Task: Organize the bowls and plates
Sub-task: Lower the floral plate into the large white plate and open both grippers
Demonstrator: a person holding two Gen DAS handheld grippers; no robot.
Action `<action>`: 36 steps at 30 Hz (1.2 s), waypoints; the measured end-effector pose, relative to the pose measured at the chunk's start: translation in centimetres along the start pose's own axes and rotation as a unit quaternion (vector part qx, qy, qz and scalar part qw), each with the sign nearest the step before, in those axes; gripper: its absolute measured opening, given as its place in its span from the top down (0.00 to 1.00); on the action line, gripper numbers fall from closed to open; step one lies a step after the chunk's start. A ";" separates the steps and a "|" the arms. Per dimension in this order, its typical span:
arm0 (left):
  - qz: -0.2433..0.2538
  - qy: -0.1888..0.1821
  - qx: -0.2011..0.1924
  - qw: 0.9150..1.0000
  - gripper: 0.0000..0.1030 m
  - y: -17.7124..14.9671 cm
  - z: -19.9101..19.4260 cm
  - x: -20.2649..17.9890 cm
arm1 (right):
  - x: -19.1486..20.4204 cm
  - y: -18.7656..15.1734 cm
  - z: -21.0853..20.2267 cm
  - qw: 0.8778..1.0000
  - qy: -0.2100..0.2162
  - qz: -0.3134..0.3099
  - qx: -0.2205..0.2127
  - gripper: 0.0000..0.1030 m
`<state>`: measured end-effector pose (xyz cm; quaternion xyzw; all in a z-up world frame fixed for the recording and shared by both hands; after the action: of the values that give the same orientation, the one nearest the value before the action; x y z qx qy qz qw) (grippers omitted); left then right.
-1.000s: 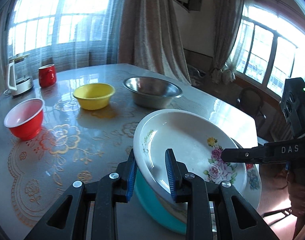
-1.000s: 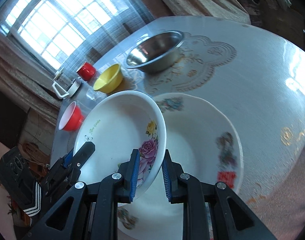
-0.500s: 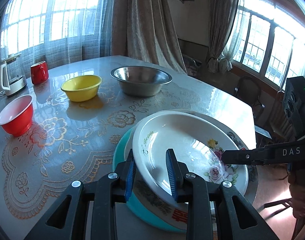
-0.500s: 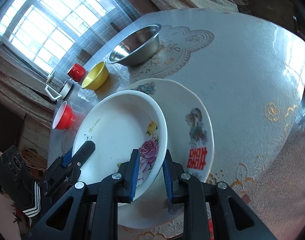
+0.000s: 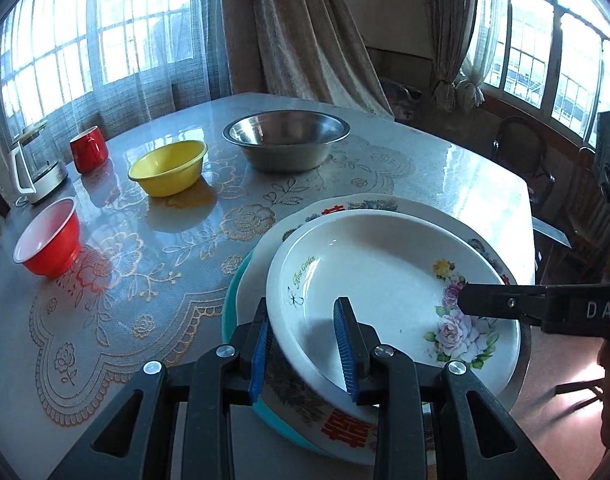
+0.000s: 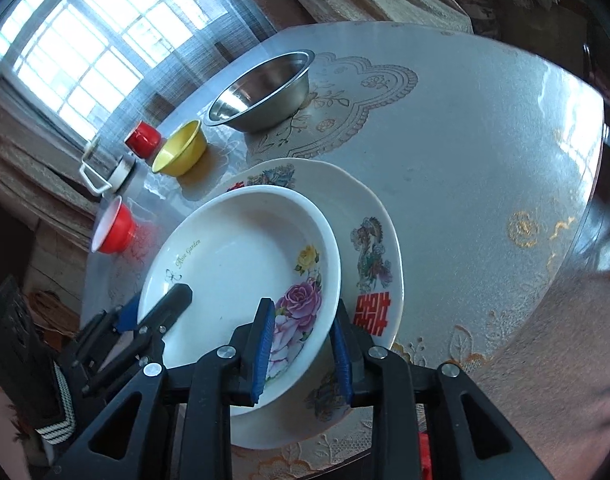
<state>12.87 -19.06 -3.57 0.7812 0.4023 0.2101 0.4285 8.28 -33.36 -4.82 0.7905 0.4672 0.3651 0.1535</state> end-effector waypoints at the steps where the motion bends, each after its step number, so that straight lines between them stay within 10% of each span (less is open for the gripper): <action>1: 0.000 0.001 0.002 1.000 0.70 0.1 0.1 0.0 | 0.0 0.0 0.0 1.000 0.000 -0.001 0.000 0.71; 36: 0.018 0.040 0.030 0.999 0.66 -0.7 -0.7 -1.7 | 1.5 0.8 -0.9 0.992 -0.073 -0.099 -0.016 0.58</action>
<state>11.07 -19.87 -3.68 0.7917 0.4113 0.2362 0.3850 8.60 -32.60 -3.09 0.7621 0.5251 0.2969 0.2352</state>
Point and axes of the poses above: each gripper's, at about its wrist camera, not at the fingertips, and z roughly the way its jaws point, x to its left, y to its top, the point moved 3 cm from there along z, roughly the way its jaws point, and after that the axes turned 11 degrees about -x, right-handed, at the moved point
